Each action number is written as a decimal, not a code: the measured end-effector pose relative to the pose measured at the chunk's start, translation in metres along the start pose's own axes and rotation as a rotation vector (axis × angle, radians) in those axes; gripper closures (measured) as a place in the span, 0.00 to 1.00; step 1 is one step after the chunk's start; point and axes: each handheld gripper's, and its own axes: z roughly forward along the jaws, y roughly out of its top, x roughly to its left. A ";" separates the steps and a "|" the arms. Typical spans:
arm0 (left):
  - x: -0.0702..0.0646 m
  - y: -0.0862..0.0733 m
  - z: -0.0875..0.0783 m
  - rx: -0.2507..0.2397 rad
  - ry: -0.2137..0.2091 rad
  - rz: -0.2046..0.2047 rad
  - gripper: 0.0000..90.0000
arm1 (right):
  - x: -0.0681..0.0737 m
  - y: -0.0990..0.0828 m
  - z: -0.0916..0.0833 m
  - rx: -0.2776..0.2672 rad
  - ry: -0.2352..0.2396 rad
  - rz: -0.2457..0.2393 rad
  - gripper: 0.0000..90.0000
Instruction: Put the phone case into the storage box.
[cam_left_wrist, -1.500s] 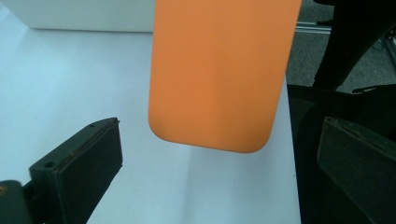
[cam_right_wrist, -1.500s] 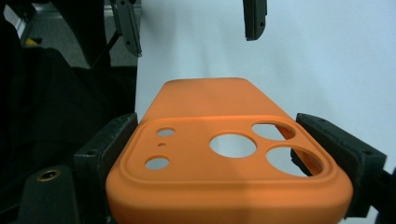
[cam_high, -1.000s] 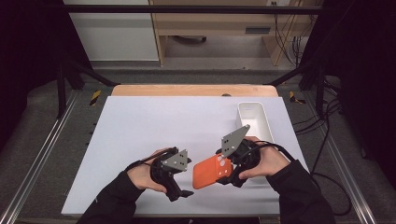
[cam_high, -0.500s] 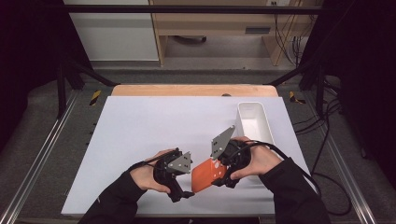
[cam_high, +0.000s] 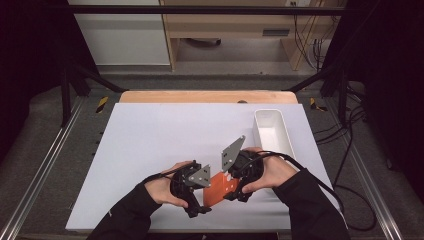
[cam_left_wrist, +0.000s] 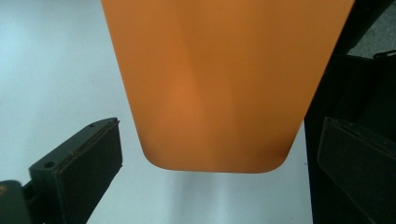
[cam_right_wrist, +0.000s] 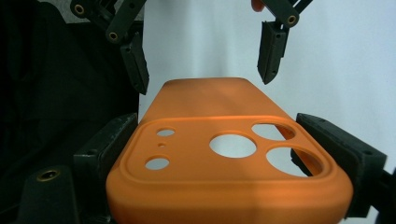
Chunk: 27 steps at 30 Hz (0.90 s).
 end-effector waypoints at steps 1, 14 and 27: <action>0.000 0.001 0.000 0.003 -0.001 0.001 0.00 | 0.000 0.000 0.000 0.001 0.001 0.000 0.18; 0.000 0.014 0.000 0.059 0.006 0.025 0.00 | 0.000 0.001 0.000 -0.007 -0.007 0.000 0.18; 0.002 0.028 0.008 0.118 0.006 0.030 0.02 | 0.000 0.001 0.001 -0.002 -0.007 0.000 0.18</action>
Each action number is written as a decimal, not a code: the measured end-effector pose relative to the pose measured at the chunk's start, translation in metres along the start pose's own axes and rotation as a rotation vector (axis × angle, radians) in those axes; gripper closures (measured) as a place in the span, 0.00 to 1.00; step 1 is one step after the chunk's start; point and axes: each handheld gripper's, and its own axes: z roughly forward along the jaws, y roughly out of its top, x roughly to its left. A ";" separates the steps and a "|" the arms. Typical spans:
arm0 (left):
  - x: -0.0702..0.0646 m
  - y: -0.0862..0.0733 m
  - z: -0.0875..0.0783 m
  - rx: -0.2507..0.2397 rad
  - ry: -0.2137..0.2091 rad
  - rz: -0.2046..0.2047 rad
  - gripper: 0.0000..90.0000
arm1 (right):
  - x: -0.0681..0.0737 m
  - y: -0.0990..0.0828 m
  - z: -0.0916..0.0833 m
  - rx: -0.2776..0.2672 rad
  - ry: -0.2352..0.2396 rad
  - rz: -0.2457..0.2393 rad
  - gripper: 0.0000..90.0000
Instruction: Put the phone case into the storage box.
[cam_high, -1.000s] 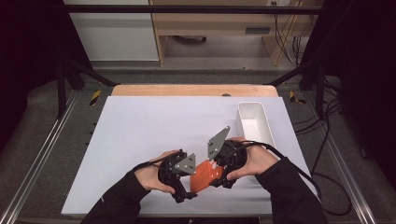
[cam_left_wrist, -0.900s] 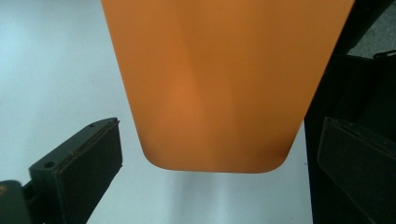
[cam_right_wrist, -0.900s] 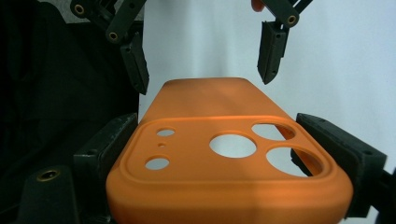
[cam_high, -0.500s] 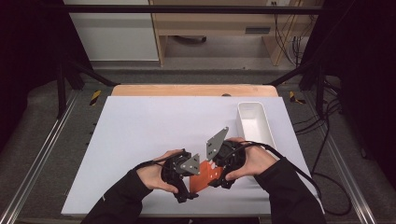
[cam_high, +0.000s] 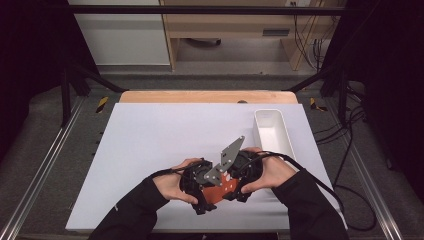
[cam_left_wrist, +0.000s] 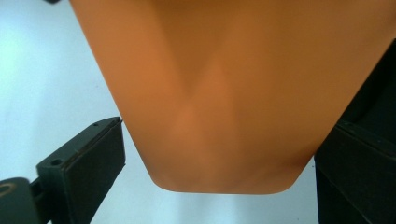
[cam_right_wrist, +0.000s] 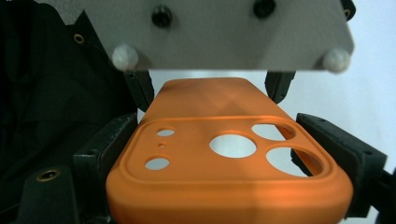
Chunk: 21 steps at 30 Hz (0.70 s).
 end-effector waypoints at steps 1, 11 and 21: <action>0.000 0.001 0.000 0.006 -0.001 0.009 0.03 | 0.000 0.000 0.000 -0.001 -0.002 0.003 0.18; 0.001 0.008 0.000 0.034 0.004 0.044 0.08 | 0.000 0.000 0.001 -0.003 -0.002 0.003 0.18; 0.000 0.015 0.000 0.070 0.003 0.071 0.10 | 0.001 0.000 0.001 -0.003 -0.004 -0.003 0.18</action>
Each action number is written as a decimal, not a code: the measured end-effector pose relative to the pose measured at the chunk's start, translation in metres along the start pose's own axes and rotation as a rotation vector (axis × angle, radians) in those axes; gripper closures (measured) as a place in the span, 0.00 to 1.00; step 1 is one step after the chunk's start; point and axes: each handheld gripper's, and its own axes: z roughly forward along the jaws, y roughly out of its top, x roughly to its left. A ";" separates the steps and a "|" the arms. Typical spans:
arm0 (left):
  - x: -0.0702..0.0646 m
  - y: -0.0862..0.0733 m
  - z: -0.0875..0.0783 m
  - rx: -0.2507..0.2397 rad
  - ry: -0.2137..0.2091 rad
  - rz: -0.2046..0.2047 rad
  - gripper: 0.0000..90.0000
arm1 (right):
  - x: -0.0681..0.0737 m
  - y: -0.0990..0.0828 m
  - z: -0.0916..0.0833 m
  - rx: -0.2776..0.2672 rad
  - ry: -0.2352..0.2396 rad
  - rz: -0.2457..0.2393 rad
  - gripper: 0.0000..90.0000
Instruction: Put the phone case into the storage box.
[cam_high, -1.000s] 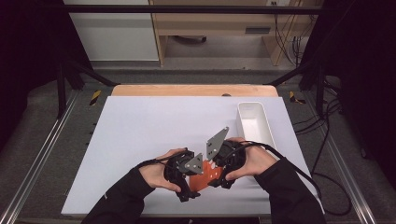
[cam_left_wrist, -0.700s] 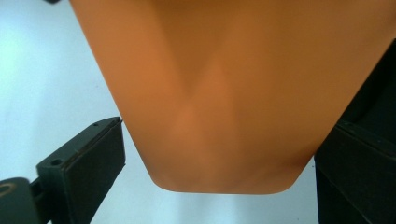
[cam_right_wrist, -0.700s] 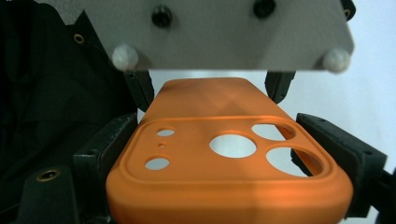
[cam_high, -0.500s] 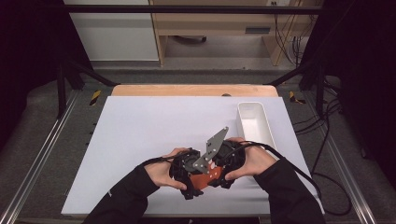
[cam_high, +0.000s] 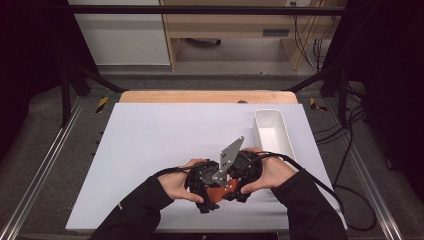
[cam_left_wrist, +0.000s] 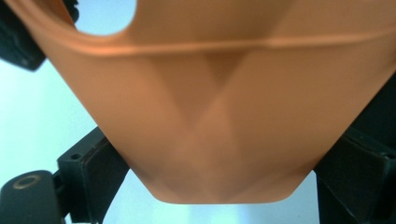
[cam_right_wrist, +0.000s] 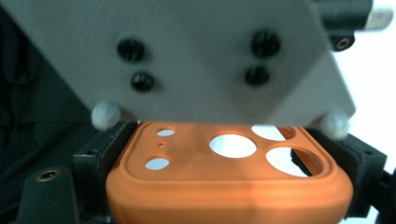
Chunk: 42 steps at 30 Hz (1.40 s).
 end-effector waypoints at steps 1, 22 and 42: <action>0.000 0.001 0.000 0.000 -0.002 0.003 0.11 | 0.000 0.000 0.000 0.000 0.002 -0.002 0.18; 0.000 0.001 0.001 0.027 0.014 0.008 0.15 | 0.002 0.000 0.002 0.003 -0.008 -0.015 0.18; 0.001 -0.003 -0.005 -0.022 0.050 -0.009 0.16 | 0.003 -0.001 -0.004 -0.062 -0.065 -0.044 0.09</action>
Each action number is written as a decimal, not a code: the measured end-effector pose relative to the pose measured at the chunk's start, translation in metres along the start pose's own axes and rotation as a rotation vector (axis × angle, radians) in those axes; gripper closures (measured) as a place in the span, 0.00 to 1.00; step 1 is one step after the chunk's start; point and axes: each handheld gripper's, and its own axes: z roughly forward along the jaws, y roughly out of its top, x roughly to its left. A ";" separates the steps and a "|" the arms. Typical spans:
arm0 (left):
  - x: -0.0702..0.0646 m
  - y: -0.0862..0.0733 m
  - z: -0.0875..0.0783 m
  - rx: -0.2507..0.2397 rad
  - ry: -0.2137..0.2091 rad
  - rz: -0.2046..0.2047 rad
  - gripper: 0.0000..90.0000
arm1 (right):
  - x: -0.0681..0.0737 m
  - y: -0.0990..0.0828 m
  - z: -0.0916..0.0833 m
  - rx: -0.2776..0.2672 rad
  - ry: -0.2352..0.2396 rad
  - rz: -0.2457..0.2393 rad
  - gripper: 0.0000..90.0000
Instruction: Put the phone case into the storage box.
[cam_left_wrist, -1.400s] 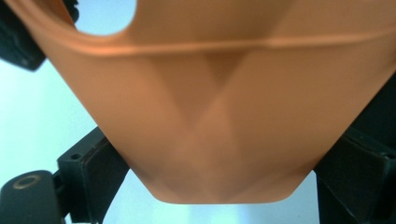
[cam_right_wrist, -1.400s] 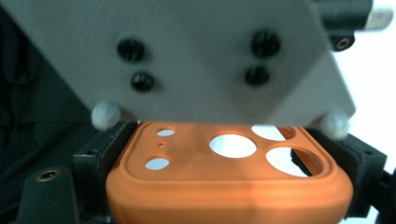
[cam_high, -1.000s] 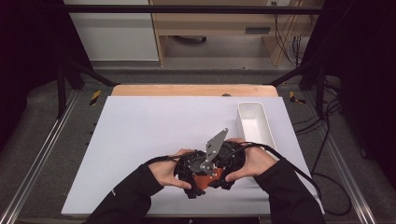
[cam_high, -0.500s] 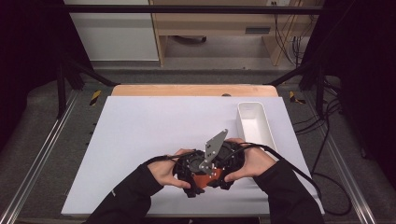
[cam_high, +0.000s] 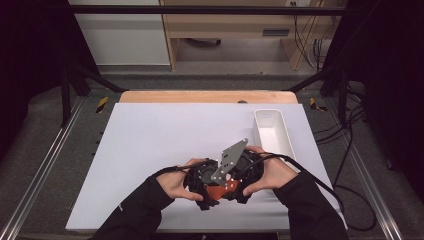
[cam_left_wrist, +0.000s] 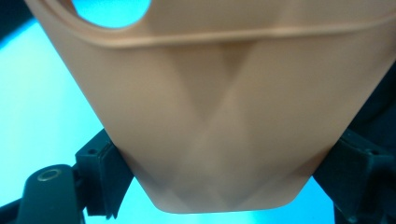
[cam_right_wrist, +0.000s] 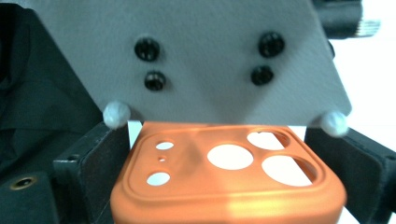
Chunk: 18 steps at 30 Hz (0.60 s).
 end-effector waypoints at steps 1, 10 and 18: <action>0.000 -0.001 -0.001 -0.004 0.003 -0.001 0.16 | 0.000 0.000 -0.003 -0.018 -0.006 -0.002 0.08; 0.002 -0.007 -0.005 -0.015 0.005 -0.017 0.16 | 0.001 -0.002 -0.012 -0.028 -0.058 0.012 0.06; 0.004 -0.018 -0.006 -0.054 0.008 -0.061 0.16 | 0.000 -0.010 -0.029 -0.093 -0.104 0.045 0.04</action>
